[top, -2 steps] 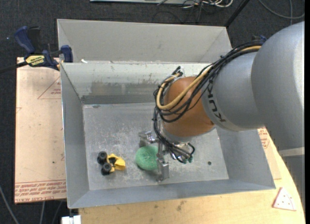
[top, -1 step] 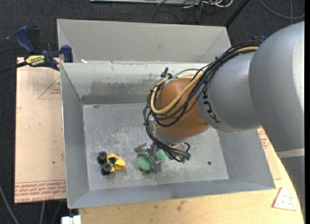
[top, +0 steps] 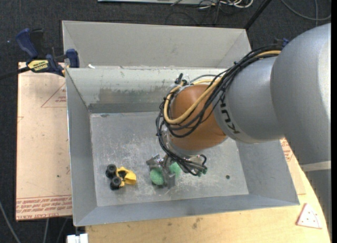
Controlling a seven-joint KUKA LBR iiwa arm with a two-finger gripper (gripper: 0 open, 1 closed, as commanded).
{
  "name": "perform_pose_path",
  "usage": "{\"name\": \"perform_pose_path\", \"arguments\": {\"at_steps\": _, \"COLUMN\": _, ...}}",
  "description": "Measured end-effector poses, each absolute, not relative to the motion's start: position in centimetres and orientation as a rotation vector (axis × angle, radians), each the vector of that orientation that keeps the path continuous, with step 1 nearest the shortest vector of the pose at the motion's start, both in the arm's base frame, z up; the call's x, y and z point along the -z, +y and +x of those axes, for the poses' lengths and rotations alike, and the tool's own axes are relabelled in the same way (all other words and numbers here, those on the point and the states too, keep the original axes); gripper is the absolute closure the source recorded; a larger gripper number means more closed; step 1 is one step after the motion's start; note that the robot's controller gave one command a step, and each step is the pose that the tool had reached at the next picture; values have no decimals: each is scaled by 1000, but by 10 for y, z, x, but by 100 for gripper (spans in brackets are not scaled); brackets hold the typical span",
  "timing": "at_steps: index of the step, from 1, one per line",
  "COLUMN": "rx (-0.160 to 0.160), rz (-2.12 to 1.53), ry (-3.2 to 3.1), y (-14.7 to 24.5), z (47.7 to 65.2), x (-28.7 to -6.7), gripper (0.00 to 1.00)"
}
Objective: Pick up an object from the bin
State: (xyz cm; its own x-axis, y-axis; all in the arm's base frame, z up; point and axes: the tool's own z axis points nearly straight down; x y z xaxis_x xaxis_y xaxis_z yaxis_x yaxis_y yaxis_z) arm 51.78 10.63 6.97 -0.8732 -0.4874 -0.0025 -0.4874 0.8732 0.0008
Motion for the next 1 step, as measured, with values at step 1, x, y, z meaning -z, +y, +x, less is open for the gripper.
{"name": "perform_pose_path", "arguments": {"at_steps": 1, "rx": -1, "rz": -835, "ry": 3026, "y": 70, "z": 489, "x": -209, "gripper": 100}}
